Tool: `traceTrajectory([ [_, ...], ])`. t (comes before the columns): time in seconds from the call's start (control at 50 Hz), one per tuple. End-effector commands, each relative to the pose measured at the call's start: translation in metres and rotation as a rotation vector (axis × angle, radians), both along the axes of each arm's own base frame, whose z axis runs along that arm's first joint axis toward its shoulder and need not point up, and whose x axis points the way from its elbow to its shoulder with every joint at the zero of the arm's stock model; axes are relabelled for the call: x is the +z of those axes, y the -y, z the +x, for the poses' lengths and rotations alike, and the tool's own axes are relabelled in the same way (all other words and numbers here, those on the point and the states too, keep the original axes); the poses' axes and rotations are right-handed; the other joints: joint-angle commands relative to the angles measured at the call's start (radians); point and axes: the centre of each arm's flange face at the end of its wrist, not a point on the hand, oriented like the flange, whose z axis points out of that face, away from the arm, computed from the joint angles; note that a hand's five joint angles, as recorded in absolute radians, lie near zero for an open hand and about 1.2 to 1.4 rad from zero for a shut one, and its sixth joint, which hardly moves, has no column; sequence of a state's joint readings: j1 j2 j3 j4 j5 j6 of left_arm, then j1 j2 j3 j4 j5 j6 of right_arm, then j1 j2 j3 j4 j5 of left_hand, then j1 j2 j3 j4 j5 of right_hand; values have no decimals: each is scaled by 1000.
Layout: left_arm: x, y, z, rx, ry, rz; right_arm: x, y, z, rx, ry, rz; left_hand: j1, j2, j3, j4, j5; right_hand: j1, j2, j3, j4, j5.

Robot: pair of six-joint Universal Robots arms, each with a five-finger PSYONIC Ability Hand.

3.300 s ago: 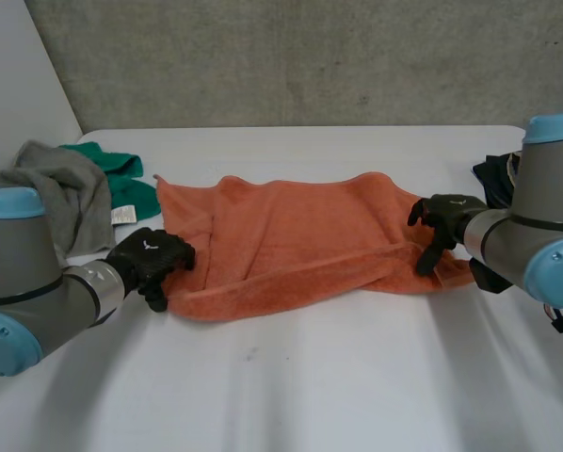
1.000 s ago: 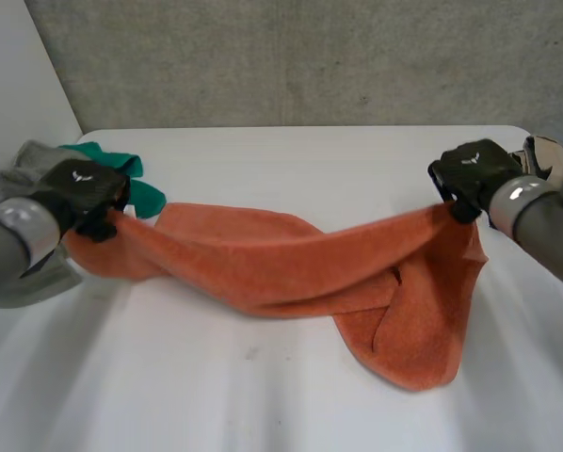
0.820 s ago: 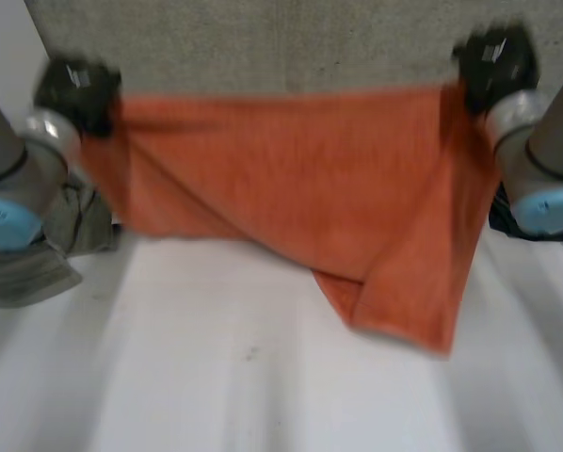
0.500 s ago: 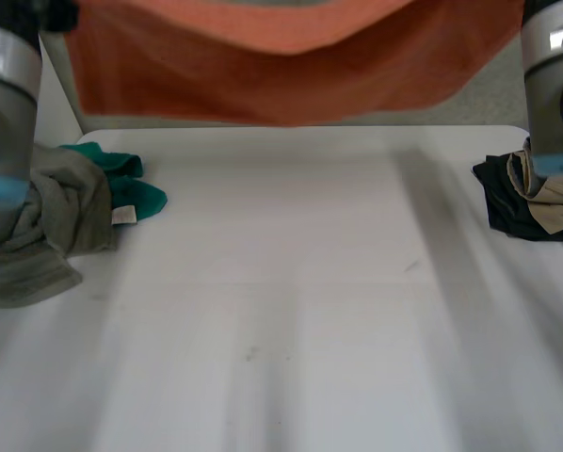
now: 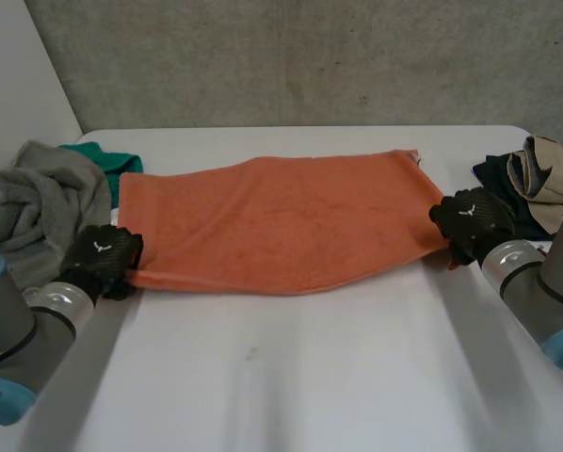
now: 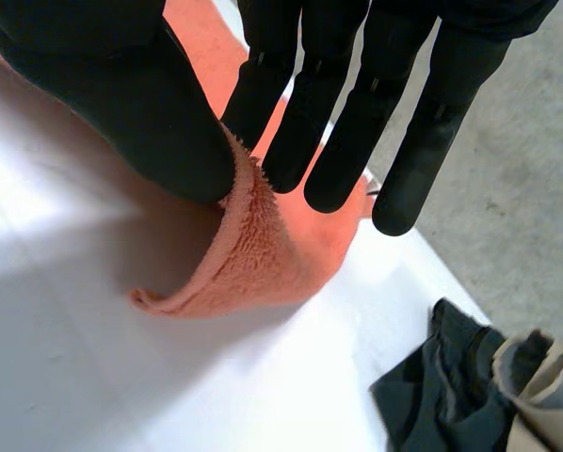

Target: Fold the laundry.

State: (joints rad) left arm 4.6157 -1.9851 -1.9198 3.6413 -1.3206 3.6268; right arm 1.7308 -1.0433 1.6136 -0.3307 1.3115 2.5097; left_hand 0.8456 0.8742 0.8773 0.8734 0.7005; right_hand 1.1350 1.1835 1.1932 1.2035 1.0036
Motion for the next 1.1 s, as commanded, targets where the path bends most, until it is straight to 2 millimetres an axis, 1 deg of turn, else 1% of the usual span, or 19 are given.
traceTrajectory([
  [0.02, 17, 1, 12, 32, -14, -19, 9, -3, -2, -13, 17, 22, -30, -59, -62, -58, -60, 261, 213, 203, 193, 218],
  [0.28, 13, 0, 30, 38, -35, 52, 11, -1, -8, -30, 16, 25, 46, 17, 14, 18, 16, 261, 213, 203, 193, 218],
  [0.32, 10, 0, 33, 36, -38, 72, 11, -1, -8, -30, 15, 26, 125, 96, 93, 97, 95, 261, 213, 203, 193, 218],
  [0.34, 10, 0, 34, 34, -41, 76, 11, -1, -8, -30, 15, 28, 230, 201, 198, 202, 201, 261, 213, 203, 193, 218],
  [0.36, 9, 0, 35, 28, -50, 90, 10, -1, -8, -28, 11, 34, 536, 508, 504, 508, 507, 261, 213, 203, 193, 218],
  [0.5, 13, -16, 35, -4, -67, 165, 12, -14, -10, -13, -46, 108, 551, 522, 519, 523, 521, 261, 213, 203, 193, 218],
  [0.58, 32, -40, 33, -23, -61, 222, 23, -35, -26, -7, -181, 197, 551, 522, 519, 523, 521, 261, 213, 203, 193, 218],
  [0.6, 38, -53, 33, -31, -47, 259, 30, -49, -34, 11, -259, 240, 551, 522, 519, 523, 521, 261, 213, 203, 193, 218],
  [0.66, 48, -71, 36, -43, -13, 309, 38, -74, -48, 43, -381, 321, 551, 522, 519, 523, 521, 261, 213, 203, 193, 218],
  [0.68, 54, -81, 40, -46, 9, 340, 43, -90, -57, 67, -457, 362, 551, 522, 519, 523, 521, 261, 213, 203, 193, 218],
  [0.7, 58, -85, 43, -47, 21, 352, 47, -98, -60, 83, -490, 378, 551, 522, 519, 523, 521, 261, 213, 203, 193, 218],
  [0.74, 65, -96, 47, -65, 61, 386, 55, -112, -68, 124, -571, 381, 551, 522, 519, 523, 521, 261, 213, 203, 193, 218],
  [0.78, 71, -101, 49, -80, 75, 404, 59, -114, -70, 134, -596, 346, 551, 522, 519, 523, 521, 261, 213, 203, 193, 218],
  [0.86, 81, -110, 50, -122, 77, 445, 54, -102, -71, 132, -571, 319, 551, 522, 519, 523, 521, 261, 213, 203, 193, 218],
  [0.94, 84, -96, 47, -163, 103, 380, 46, -78, -71, 96, -537, 301, 551, 522, 519, 523, 521, 261, 213, 203, 193, 218],
  [1.0, 78, -71, 42, -158, 111, 328, 43, -54, -64, 73, -490, 251, 551, 522, 519, 523, 521, 261, 213, 203, 193, 218],
  [1.02, 76, -57, 38, -138, 111, 294, 41, -43, -57, 64, -471, 219, 551, 522, 519, 523, 521, 261, 213, 203, 193, 218],
  [1.08, 74, -34, 30, -105, 117, 222, 39, -26, -51, 35, -447, 171, 551, 522, 519, 523, 521, 261, 213, 203, 193, 218],
  [1.1, 73, -18, 25, -88, 116, 171, 39, -14, -45, 13, -430, 130, 551, 522, 519, 523, 521, 261, 213, 203, 193, 218],
])
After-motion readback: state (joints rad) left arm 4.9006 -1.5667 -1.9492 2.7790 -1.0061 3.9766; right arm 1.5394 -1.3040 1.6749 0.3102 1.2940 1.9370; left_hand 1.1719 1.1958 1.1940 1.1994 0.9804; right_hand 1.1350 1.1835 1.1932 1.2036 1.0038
